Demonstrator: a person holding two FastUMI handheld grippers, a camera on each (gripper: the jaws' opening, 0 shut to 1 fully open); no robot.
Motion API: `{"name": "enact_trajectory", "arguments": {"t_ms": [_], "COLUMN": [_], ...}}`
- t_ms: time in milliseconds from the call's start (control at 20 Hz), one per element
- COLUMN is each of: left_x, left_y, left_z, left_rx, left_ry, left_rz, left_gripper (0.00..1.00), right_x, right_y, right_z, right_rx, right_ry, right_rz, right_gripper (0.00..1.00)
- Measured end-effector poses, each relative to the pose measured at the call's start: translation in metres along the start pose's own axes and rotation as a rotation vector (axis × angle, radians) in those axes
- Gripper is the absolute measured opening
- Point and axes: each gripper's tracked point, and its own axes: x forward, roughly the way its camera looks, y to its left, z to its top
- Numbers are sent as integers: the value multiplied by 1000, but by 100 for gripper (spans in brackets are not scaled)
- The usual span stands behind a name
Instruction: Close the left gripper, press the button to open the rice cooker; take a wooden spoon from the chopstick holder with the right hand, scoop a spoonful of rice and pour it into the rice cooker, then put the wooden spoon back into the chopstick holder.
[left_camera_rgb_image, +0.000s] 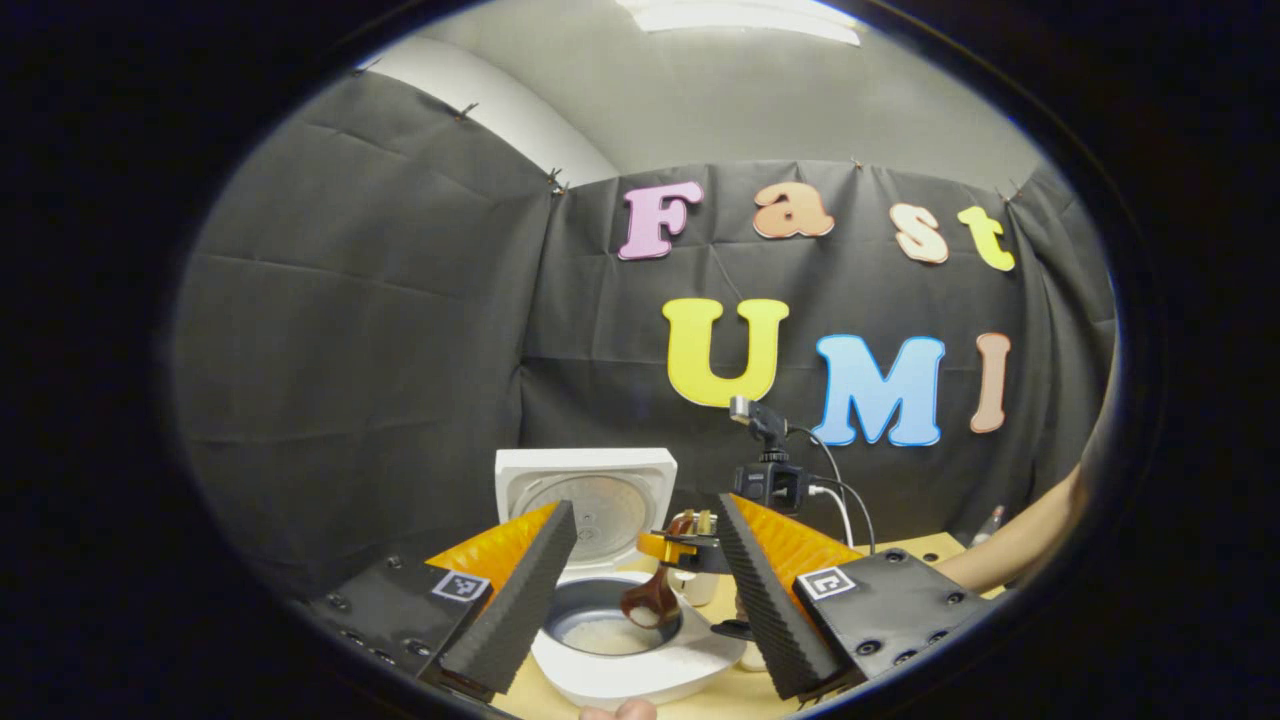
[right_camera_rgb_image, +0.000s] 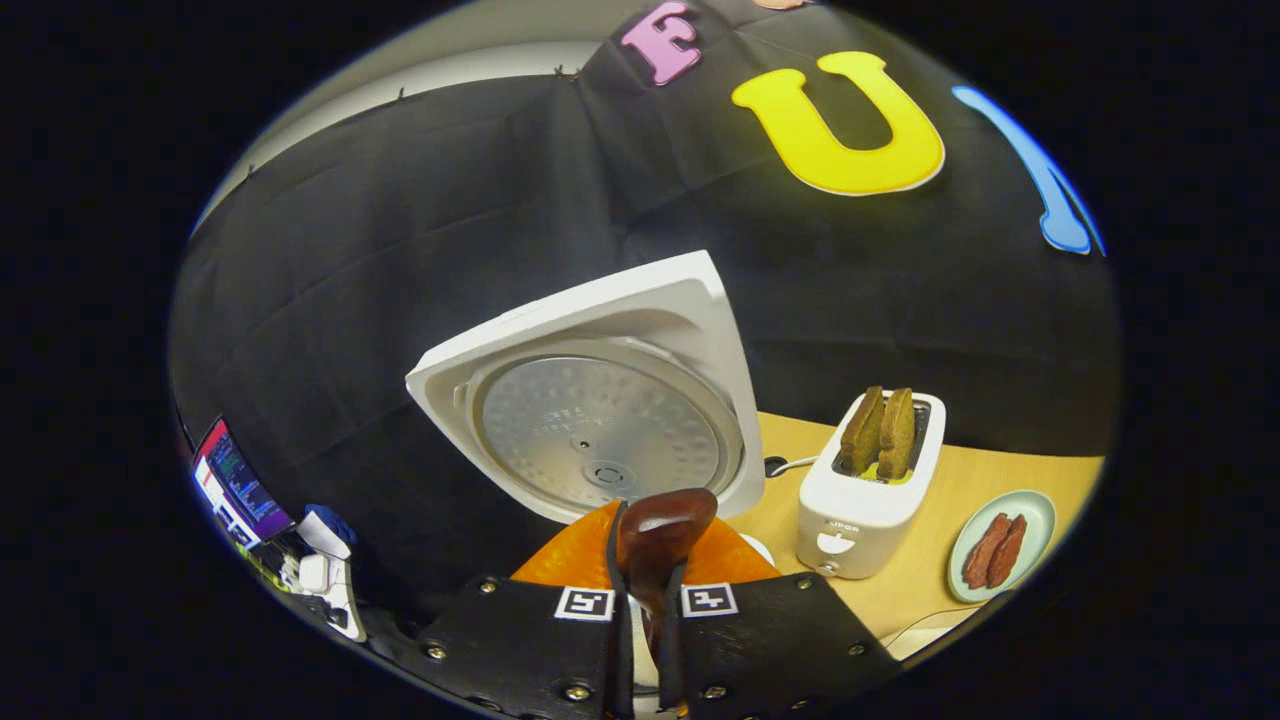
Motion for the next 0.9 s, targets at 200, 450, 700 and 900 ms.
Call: {"name": "enact_trajectory", "arguments": {"t_ms": [200,450,700,900], "left_x": [-4,-10,-13,-15], "left_y": [7,15,19,18], "left_z": [2,4,-3,0], "left_rx": [8,15,14,22], "left_ry": [-20,-38,-30,-41], "left_rz": [30,51,62,63], "left_gripper": [96,96,96,94], "right_x": [7,-2,-3,-7], "right_y": [11,32,51,63], "right_z": [-1,3,-3,-8], "right_rx": [-163,-334,-503,-671], "right_ry": [4,-28,-43,-66], "right_rz": [0,41,95,122], "right_gripper": [10,10,10,10]}}
